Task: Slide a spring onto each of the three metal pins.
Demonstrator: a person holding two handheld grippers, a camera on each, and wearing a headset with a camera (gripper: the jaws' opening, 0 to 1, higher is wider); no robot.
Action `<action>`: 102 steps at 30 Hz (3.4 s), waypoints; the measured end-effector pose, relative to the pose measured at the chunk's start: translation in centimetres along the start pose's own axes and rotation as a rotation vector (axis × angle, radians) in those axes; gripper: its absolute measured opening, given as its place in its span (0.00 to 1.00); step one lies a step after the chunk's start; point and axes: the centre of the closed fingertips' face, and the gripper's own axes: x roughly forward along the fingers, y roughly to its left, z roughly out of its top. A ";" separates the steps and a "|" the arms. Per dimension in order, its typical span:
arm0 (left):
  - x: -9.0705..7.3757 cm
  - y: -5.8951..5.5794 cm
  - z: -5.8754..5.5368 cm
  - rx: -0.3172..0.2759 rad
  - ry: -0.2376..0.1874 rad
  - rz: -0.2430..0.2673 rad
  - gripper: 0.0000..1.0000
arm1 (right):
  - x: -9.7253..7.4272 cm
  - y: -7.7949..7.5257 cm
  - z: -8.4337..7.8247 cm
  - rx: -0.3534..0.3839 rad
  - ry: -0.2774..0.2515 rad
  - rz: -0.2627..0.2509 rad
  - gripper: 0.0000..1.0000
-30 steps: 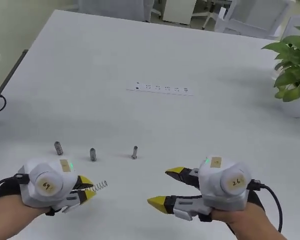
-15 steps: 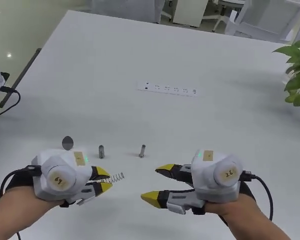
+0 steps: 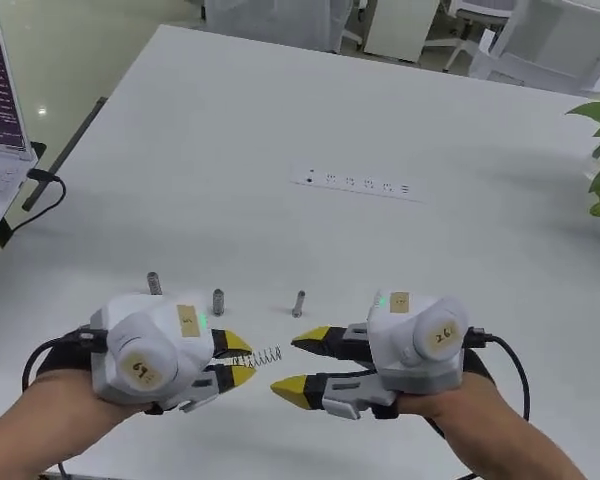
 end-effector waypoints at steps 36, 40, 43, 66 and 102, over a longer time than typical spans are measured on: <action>-0.2 -0.9 -0.2 -0.069 -0.055 0.018 0.06 | -0.7 0.6 0.0 -0.009 0.002 0.045 0.08; -0.7 -0.5 -1.1 -0.103 -0.047 0.048 0.11 | -1.1 0.0 -0.4 -0.003 0.007 0.021 0.08; -1.3 0.2 -1.7 -0.166 -0.064 0.090 0.11 | -1.3 -0.6 -0.7 0.009 0.011 0.004 0.08; -7.2 6.5 -7.0 -0.497 -0.130 0.426 0.23 | -2.6 -9.6 -0.9 0.007 0.122 -0.153 0.08; -10.8 8.6 -9.5 -0.644 -0.134 0.622 0.47 | 3.1 -17.4 -3.3 -0.093 0.369 -0.112 0.08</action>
